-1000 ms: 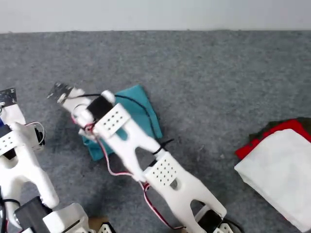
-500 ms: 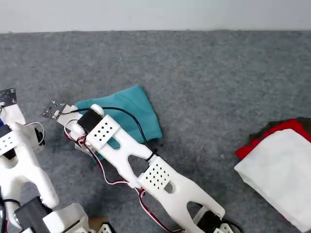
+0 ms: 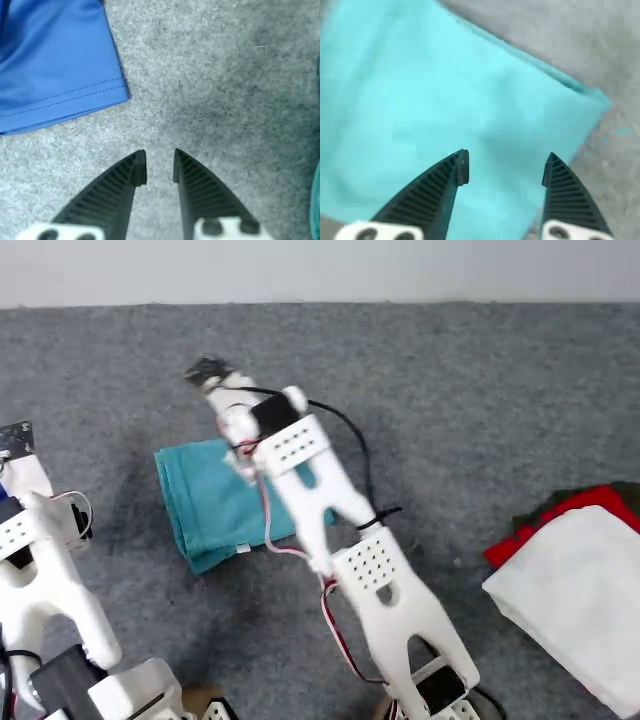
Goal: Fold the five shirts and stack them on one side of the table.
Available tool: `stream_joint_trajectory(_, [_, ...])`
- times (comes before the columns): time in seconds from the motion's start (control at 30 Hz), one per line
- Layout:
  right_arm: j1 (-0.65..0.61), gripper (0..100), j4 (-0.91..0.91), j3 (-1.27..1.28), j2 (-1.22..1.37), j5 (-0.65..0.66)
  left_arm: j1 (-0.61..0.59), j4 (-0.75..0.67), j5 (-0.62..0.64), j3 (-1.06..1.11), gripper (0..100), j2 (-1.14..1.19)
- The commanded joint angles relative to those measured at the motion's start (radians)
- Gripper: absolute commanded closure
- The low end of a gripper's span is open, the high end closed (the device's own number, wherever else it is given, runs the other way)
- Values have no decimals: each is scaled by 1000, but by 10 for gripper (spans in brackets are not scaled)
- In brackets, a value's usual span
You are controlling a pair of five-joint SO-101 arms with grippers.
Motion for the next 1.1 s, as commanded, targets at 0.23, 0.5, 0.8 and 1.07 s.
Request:
stream_joint_trajectory(0.23, [62,623,24,-26,24,-14,-5,2,-11,-7,902,-32])
stream_joint_trajectory(0.5, [65,623,2,-32,162,-14,-5,2,-11,-7,902,-32])
stream_joint_trajectory(0.8, [59,716,12,-28,188,37,0,-3,-11,12,902,-32])
stream_joint_trajectory(1.07, [62,971,13,-28,186,57,0,-5,-11,15,902,-32])
